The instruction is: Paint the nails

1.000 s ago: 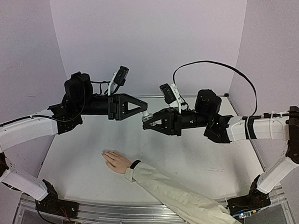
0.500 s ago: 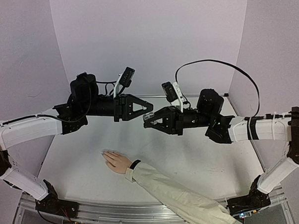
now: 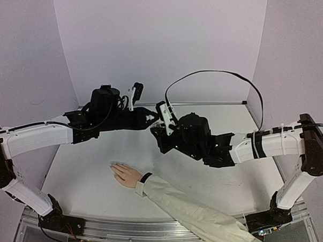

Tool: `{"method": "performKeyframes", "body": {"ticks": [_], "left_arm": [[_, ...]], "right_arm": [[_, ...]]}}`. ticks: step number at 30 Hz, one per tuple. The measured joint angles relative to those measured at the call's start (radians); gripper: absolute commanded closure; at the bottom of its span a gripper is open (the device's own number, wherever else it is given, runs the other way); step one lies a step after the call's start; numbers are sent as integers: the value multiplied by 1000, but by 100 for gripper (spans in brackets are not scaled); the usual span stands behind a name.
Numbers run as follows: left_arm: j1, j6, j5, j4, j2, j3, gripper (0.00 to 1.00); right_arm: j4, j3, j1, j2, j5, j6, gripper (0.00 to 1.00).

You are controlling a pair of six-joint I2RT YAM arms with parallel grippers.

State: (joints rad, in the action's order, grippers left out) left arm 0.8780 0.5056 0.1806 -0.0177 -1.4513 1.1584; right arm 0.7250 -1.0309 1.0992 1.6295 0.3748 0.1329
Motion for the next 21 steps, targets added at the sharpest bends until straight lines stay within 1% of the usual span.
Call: {"method": "performKeyframes", "body": {"ticks": [2,3,5,7,9,10,12,14,15,17,18,21], "left_arm": [[0,10,-17,-18,-11,7,100],[2,12,-20,-25,-13,13,98],[2,10,-24,-44,-14,35,80],[0,1,-23,-58,-14,50,57],[-2,-22,-19,-75,-9,51,37],[-2,-27,-17,-92,-4,51,30],[-4,-43,-10,-119,10,51,20],[-8,-65,7,-131,29,51,15],[-10,-74,21,-133,39,50,13],[-23,-81,84,-127,66,42,12],[-34,-81,119,-114,83,31,11],[-71,-77,218,-43,134,-27,10]], "right_arm": [[0,-1,-1,11,5,-22,100],[1,-1,-3,11,3,-31,100],[22,-1,-7,11,-7,-41,100],[42,0,-17,10,-34,-51,100],[50,11,-36,4,-54,-56,100],[50,23,-53,-5,-72,-56,100],[47,53,-92,-28,-134,-54,100],[49,86,-141,-59,-253,-43,100],[55,102,-168,-75,-336,-33,100],[72,129,-215,-102,-499,-5,100],[96,147,-245,-116,-607,23,100],[171,188,-303,-142,-831,106,100]]}}
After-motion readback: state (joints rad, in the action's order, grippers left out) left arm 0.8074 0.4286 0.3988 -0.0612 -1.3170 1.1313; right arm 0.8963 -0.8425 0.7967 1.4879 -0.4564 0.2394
